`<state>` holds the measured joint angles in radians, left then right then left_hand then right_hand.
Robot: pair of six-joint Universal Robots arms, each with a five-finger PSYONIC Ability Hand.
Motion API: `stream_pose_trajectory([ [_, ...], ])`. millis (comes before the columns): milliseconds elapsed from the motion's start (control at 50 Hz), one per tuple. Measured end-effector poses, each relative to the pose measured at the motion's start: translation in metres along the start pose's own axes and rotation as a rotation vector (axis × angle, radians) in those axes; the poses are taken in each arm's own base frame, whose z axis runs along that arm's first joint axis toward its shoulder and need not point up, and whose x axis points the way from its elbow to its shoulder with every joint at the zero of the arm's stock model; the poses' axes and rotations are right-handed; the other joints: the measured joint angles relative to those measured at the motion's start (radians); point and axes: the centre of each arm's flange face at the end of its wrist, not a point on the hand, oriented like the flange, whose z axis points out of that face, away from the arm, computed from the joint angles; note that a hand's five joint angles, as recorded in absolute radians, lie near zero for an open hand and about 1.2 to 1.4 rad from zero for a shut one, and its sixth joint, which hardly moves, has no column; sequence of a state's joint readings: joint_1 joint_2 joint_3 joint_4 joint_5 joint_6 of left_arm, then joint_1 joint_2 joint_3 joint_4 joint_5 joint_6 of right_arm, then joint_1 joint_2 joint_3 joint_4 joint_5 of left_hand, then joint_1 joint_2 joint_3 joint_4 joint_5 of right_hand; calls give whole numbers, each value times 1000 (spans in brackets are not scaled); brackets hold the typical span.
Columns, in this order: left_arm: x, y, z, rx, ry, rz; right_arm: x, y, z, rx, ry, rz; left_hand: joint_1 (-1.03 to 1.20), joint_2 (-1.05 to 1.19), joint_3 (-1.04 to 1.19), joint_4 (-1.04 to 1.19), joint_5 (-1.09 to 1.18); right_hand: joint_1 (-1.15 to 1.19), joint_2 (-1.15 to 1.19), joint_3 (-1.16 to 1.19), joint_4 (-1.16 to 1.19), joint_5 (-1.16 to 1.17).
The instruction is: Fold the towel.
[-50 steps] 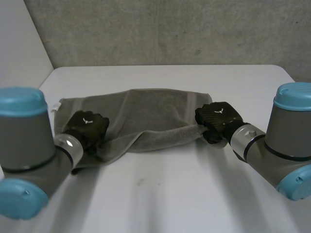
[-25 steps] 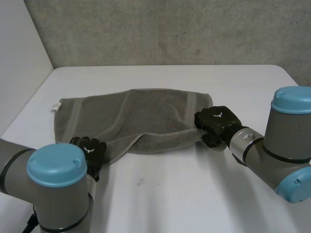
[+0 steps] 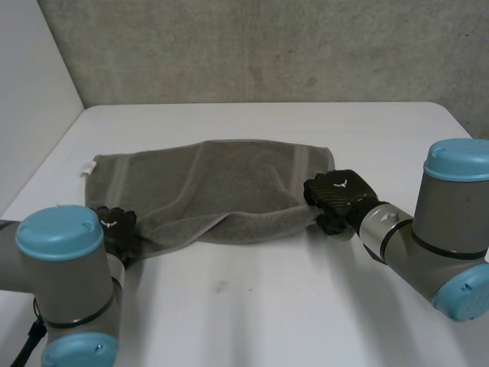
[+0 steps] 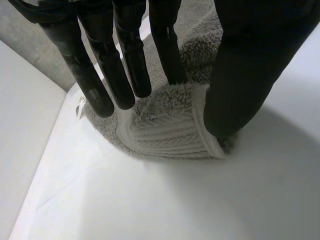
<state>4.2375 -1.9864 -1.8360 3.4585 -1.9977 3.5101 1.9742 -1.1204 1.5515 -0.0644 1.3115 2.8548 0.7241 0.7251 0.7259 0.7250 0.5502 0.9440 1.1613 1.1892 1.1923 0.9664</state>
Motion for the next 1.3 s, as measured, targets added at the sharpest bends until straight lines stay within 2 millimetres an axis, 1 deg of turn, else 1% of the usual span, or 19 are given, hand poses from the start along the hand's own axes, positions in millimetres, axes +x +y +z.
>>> stream_pose_trajectory([
  [180,2,4,24,-6,17,-10,0,0,0,-1,0,0,101,97,97,97,95,0,0,0,0,0],
  [280,2,5,28,-11,15,-11,1,0,0,0,2,0,199,196,195,190,187,0,0,0,0,0],
  [300,1,4,32,-9,10,-13,2,-1,0,4,5,0,333,333,331,333,331,0,0,0,0,0],
  [380,-2,-4,33,13,-1,-19,5,-6,1,20,11,-5,409,427,425,427,419,0,0,0,0,0],
  [420,-6,-12,31,36,-10,-25,6,-9,1,29,16,-8,420,448,446,446,436,0,0,0,0,0],
  [440,-13,-26,27,78,-25,-39,13,-18,1,53,31,-18,439,469,468,470,459,0,0,0,0,0],
  [540,-35,-65,10,196,-46,-51,31,-46,-5,106,78,-70,452,485,482,487,475,0,0,0,0,0],
  [600,-49,-88,-2,268,-46,-36,41,-67,-15,130,107,-120,455,487,484,488,478,0,0,0,0,0],
  [640,-63,-106,-13,326,-40,-7,49,-90,-31,145,134,-179,456,488,486,490,480,0,0,0,0,0],
  [720,-78,-123,-24,374,-17,41,54,-110,-48,141,150,-238,458,488,486,491,481,0,0,0,0,0],
  [740,-86,-131,-31,388,14,74,55,-121,-59,123,149,-278,458,488,486,492,481,0,0,0,0,0],
  [820,-101,-138,-38,363,86,118,53,-129,-76,55,122,-348,459,489,487,492,482,0,0,0,0,0],
  [900,-110,-134,-34,285,145,128,49,-122,-81,-36,75,-408,459,489,487,492,482,0,0,0,0,0],
  [1020,-106,-106,-7,92,252,116,44,-89,-67,-215,-28,-482,459,490,489,492,482,0,0,0,0,0],
  [1040,-102,-97,3,41,280,113,43,-74,-58,-275,-68,-499,459,490,489,492,482,0,0,0,0,0],
  [1160,-89,-78,30,-49,334,117,44,-49,-35,-349,-106,-524,466,491,490,492,482,0,0,0,0,0],
  [1180,-83,-74,46,-60,346,134,48,-44,-19,-338,-80,-539,466,492,490,492,482,0,0,0,0,0],
  [1240,-78,-82,63,-28,340,163,52,-50,-2,-279,-23,-560,466,492,490,492,482,0,0,0,0,0],
  [1300,-75,-107,80,74,308,202,59,-73,17,-128,96,-586,470,492,490,492,486,0,0,0,0,0],
])
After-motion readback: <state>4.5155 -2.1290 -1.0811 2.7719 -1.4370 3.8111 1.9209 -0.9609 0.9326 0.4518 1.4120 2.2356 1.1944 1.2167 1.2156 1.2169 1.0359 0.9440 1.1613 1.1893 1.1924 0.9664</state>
